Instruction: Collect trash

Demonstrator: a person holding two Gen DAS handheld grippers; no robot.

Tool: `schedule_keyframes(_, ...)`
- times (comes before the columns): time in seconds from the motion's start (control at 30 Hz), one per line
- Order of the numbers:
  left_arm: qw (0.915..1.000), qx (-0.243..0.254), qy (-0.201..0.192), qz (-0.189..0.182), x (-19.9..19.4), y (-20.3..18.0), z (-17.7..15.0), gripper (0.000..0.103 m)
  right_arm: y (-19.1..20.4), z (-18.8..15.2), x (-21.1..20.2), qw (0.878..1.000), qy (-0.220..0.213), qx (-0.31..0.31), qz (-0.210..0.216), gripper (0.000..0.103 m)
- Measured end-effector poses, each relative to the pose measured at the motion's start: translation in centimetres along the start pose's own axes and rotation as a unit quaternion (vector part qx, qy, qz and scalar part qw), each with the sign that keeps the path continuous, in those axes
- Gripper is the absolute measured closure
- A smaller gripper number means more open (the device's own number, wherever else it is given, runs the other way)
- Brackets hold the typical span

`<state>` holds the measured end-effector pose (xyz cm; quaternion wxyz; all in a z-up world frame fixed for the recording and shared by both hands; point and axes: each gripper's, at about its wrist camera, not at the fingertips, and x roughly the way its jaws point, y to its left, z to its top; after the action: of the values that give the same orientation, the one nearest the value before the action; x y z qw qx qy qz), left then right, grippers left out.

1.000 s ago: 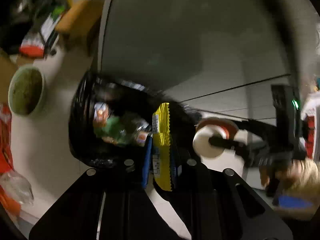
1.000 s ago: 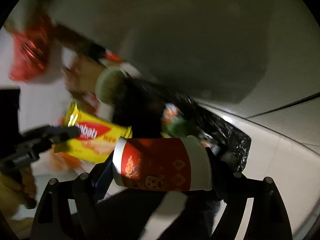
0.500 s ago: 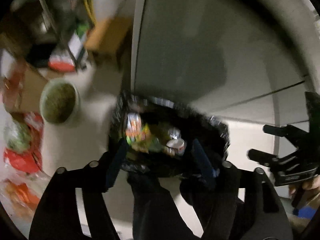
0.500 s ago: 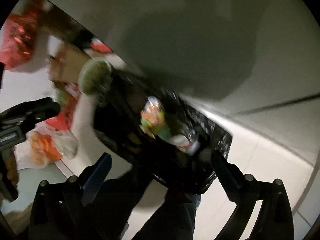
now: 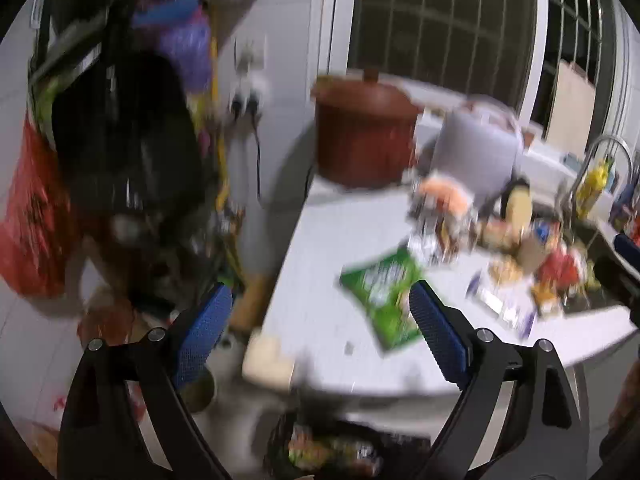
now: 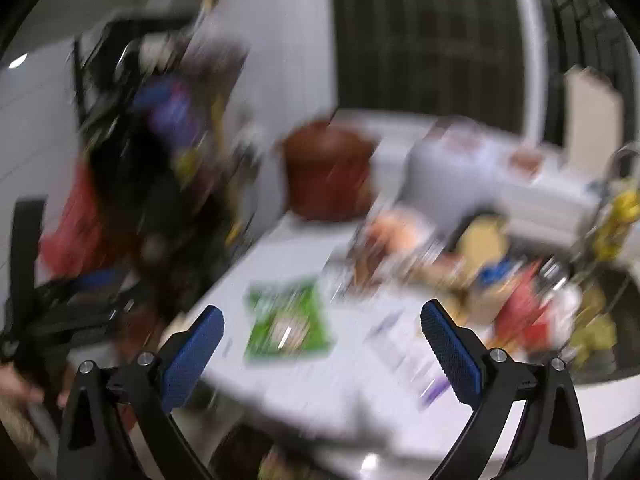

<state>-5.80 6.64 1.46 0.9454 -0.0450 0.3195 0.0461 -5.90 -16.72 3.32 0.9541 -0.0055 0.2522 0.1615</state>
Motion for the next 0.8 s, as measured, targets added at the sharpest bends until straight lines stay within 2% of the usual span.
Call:
schedule_keyframes(0.07, 0.9999, 0.003, -0.014, -0.003, -0.2, -1.1, 1.9, 0.015, -0.9, 2.0, -1.1, 0.998, -0.040, 0.010, -0.043, 0.005)
schedule_keyframes(0.13, 0.9996, 0.006, -0.027, -0.002, -0.6, -1.9, 3.6, 0.015, -1.8, 3.4, -1.9, 0.996, -0.062, 0.018, -0.069, 0.005)
schedule_keyframes(0.37, 0.9973, 0.026, -0.068, 0.001, -3.0, -4.5, 5.8, 0.015, -3.4, 5.6, -3.2, 0.990, -0.078, 0.043, -0.107, 0.005)
schedule_keyframes(0.8, 0.9955, 0.035, -0.088, 0.005, -4.2, -6.5, 6.9, 0.015, -5.1, 5.6, -4.3, 0.987, -0.077, 0.073, -0.120, 0.005)
